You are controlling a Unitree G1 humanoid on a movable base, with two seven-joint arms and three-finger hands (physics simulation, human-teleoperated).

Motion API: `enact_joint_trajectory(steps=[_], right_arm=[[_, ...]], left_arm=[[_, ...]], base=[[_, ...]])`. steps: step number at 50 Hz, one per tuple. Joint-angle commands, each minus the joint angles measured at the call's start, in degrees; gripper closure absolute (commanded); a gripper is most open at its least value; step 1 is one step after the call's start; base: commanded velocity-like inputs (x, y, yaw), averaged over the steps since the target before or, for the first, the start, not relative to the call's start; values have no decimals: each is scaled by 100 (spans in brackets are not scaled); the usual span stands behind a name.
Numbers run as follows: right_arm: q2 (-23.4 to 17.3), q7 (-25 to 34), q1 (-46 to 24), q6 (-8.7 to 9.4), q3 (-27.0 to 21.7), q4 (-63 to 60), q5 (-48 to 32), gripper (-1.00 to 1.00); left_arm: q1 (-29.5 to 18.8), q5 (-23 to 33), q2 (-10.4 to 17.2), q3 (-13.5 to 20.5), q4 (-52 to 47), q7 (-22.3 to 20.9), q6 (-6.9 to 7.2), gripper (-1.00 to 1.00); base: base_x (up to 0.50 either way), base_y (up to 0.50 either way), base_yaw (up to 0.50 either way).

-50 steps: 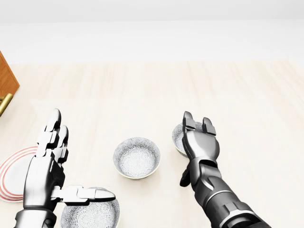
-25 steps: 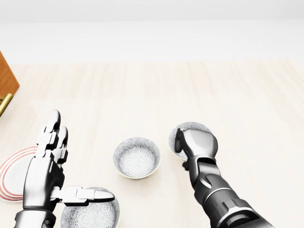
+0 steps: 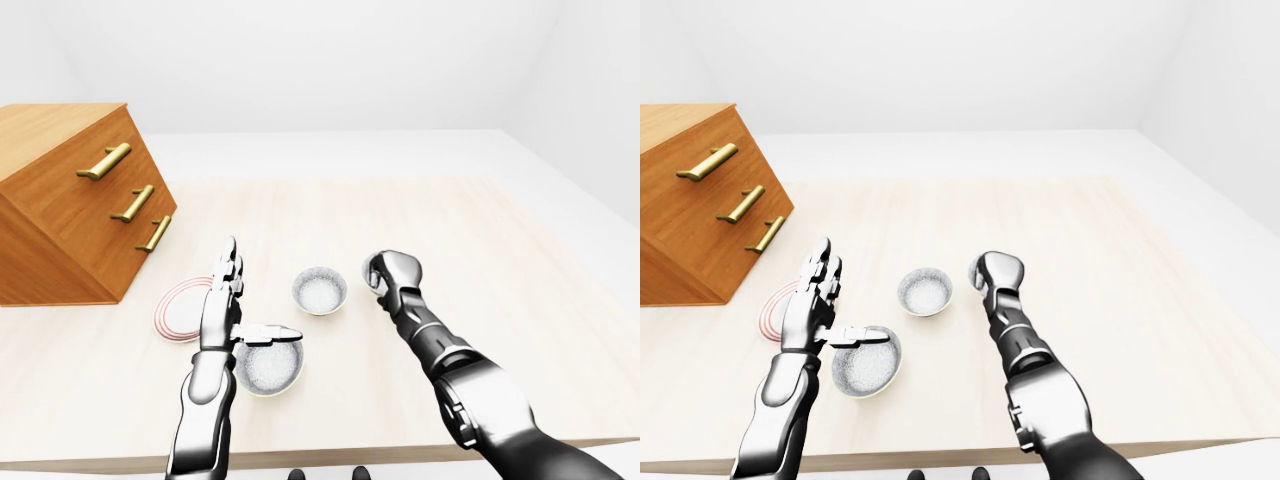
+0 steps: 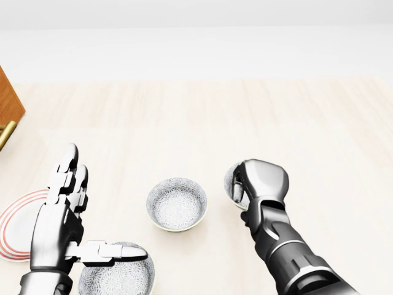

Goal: Stack the bowl at the front on the bowl in the middle.

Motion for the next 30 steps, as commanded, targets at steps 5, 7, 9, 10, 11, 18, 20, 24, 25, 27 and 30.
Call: enact_joint_trajectory(steps=[5,7,9,10,11,18,20,24,25,27,30], right_arm=[[-23,-291,164,0,162,-1153,-397,100],[-5,-291,262,0,152,-1389,-436,100],[28,-291,478,0,176,-1843,-514,100],[44,-291,592,0,190,-2070,-572,100],[58,-291,678,0,193,-2233,-619,100],[320,306,1735,0,380,-4148,-1198,100],[425,641,2101,0,481,-4793,-1400,100],[589,1079,2598,0,639,-5666,-1788,100],[616,1158,2672,0,653,-5806,-1849,100],[682,1375,2872,0,735,-6229,-2007,100],[764,1619,3071,0,820,-6658,-2160,100]], left_arm=[[-38,12,7,11,118,22,-65,-100],[-38,14,9,11,119,20,-67,-100],[-35,22,8,7,126,23,-82,-100],[-36,25,7,5,132,25,-87,-100],[-36,28,8,4,137,24,-92,-100],[-14,44,5,-6,94,28,-96,-100],[-15,40,6,0,97,26,-97,-100],[-12,33,6,6,85,24,-79,-100],[4,33,5,4,58,21,-76,-100],[19,37,3,2,44,20,-87,-100],[6,37,3,6,64,24,-94,-100]], base=[[0,0,0],[0,0,0],[0,0,0],[0,0,0],[0,0,0],[0,0,0],[0,0,0],[0,0,0],[0,0,0],[0,0,0],[0,0,0]])
